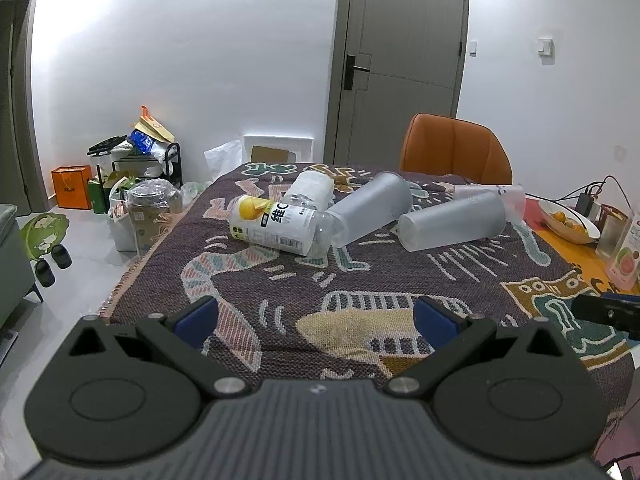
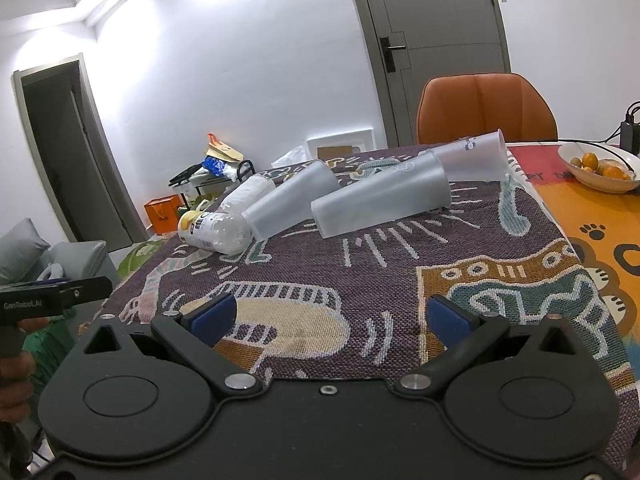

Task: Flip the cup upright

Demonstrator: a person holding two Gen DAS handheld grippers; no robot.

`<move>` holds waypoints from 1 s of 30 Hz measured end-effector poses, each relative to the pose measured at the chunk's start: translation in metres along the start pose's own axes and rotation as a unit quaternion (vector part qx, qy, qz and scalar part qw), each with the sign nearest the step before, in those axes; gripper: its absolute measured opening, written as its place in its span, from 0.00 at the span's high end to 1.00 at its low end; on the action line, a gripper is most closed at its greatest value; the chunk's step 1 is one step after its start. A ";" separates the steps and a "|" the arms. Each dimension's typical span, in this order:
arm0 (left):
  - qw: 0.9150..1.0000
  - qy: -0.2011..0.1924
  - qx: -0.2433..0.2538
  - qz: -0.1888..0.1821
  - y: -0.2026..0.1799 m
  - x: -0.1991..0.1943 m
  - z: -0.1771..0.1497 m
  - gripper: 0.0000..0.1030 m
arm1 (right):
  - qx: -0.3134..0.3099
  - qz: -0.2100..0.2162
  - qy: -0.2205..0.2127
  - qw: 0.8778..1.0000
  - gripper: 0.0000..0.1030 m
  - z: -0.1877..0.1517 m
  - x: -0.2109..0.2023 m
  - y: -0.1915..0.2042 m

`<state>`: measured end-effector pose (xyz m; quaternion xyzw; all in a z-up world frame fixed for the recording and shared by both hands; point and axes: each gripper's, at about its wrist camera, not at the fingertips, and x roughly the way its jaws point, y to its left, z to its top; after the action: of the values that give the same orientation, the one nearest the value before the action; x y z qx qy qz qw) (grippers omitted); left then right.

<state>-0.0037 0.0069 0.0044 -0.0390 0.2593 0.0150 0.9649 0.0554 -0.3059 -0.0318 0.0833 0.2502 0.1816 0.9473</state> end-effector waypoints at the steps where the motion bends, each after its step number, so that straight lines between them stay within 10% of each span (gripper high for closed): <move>1: 1.000 0.000 0.000 0.000 0.000 0.000 0.000 0.00 | 0.000 0.000 0.000 1.000 0.00 0.000 0.000 0.000; 30: 1.000 -0.003 0.001 -0.001 0.000 -0.002 -0.001 0.00 | -0.003 -0.005 -0.001 1.000 0.00 0.000 -0.001 -0.001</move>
<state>-0.0063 0.0065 0.0047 -0.0387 0.2560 0.0139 0.9658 0.0543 -0.3069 -0.0318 0.0792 0.2494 0.1776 0.9487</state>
